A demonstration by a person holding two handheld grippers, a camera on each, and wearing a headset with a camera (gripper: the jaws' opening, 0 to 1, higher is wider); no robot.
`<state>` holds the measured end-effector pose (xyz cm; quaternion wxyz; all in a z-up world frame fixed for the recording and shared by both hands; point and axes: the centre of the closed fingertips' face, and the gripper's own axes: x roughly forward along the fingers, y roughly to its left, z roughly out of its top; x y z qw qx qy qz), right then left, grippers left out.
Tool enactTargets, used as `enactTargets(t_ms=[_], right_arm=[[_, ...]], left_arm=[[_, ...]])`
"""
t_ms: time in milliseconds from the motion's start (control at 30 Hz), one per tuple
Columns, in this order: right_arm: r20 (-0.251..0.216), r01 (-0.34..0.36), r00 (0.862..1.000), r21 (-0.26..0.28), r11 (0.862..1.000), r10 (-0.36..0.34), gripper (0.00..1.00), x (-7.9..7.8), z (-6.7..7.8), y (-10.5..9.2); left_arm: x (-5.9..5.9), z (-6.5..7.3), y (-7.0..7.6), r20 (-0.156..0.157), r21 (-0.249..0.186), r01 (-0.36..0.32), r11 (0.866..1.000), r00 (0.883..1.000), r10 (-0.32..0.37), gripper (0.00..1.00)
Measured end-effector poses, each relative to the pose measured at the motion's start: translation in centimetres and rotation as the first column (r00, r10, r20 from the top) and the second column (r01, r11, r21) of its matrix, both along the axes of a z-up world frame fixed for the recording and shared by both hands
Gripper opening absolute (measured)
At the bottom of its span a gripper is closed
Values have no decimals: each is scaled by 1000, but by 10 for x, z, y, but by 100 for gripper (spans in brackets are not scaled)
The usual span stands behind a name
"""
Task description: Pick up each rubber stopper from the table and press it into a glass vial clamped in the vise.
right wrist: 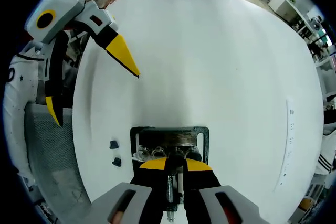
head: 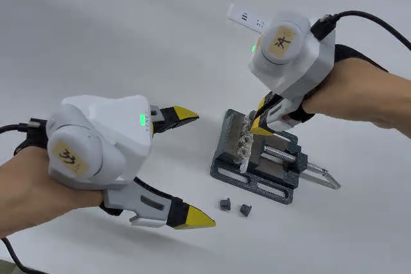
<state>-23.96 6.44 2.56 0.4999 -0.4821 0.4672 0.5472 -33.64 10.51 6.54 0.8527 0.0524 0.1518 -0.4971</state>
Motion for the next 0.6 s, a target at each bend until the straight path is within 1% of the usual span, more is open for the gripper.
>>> enactTargets(t_ms=[133,600], right_arm=[[-1,1,1000,23,1000,-1,6,1,-1,1],[-4,7,1000,52,999,-6,8,2,-1,2]], left_arm=[[0,0,1,-5,3,-6,1000,1000,6,88],[0,0,4,-2,2,-10,1000,1000,10,87]])
